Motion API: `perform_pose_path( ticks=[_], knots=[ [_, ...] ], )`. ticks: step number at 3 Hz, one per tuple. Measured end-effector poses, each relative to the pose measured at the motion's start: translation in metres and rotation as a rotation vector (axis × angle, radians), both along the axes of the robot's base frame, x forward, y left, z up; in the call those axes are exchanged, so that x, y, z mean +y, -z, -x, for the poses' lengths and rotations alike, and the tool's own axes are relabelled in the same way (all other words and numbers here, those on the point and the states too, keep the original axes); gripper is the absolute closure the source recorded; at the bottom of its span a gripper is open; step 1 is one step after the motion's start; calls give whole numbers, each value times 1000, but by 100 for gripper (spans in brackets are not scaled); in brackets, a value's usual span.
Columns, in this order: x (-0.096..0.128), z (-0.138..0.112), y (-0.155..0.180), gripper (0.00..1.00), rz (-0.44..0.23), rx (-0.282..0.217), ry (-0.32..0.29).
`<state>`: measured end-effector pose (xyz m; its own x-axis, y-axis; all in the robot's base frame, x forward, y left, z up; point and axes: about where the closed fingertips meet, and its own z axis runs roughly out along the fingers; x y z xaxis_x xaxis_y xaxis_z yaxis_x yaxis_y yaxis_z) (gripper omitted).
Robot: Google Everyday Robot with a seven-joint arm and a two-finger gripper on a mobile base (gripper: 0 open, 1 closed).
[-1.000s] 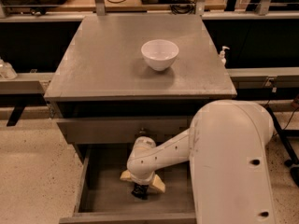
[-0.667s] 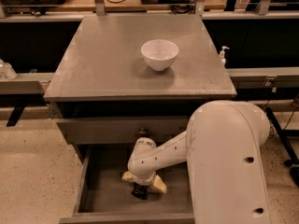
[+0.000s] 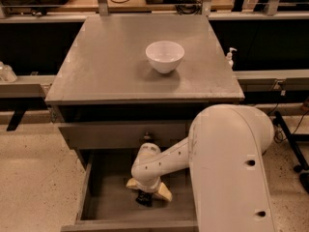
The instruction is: Pick rxbar chocolate from middle drawer and place on counter
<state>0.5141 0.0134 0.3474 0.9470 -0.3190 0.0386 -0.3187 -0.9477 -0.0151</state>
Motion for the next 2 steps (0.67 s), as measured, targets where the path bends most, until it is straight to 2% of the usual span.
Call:
perform_pose_path(
  ticks=[1, 2],
  knots=[
    [3, 1, 6, 0, 4, 16, 3],
    [2, 2, 7, 18, 8, 19, 14]
  ],
)
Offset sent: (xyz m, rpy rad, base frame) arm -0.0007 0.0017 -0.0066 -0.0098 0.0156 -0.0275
